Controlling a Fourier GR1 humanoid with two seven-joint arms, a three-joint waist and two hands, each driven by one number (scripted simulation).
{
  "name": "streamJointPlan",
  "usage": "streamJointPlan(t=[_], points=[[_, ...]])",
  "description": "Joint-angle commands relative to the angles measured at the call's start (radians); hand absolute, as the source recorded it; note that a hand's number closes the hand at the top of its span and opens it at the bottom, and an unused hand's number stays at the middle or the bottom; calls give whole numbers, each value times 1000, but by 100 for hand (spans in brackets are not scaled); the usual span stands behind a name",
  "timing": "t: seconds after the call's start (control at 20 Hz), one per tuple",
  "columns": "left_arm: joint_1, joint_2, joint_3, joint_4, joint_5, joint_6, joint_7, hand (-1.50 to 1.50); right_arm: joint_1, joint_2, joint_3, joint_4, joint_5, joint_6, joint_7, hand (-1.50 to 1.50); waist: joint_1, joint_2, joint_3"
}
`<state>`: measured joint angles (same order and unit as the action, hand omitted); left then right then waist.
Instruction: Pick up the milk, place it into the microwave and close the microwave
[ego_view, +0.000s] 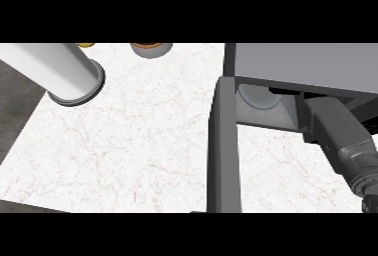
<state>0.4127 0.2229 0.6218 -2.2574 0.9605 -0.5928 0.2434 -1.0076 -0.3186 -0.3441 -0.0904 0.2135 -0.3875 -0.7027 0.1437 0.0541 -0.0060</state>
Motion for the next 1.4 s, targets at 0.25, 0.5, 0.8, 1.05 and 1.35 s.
streamJointPlan(t=[0.25,0.5,0.8,1.05,1.35], points=[[-37,17,0,21,-23,7,2,-150,-42,-92,21,3,19,21,10,150,27,37,14],[-50,24,3,38,-45,5,2,-150,-43,-73,16,19,5,-4,-5,150,41,42,14],[-65,31,-9,33,-72,-14,1,-150,-48,-90,23,26,8,-1,-2,150,53,54,16],[-81,42,-7,45,-82,-16,0,-150,-28,-138,88,42,78,-167,38,150,65,68,6],[-98,47,-24,60,-102,-22,7,-150,-117,-13,22,13,-7,119,21,-150,81,44,14]])
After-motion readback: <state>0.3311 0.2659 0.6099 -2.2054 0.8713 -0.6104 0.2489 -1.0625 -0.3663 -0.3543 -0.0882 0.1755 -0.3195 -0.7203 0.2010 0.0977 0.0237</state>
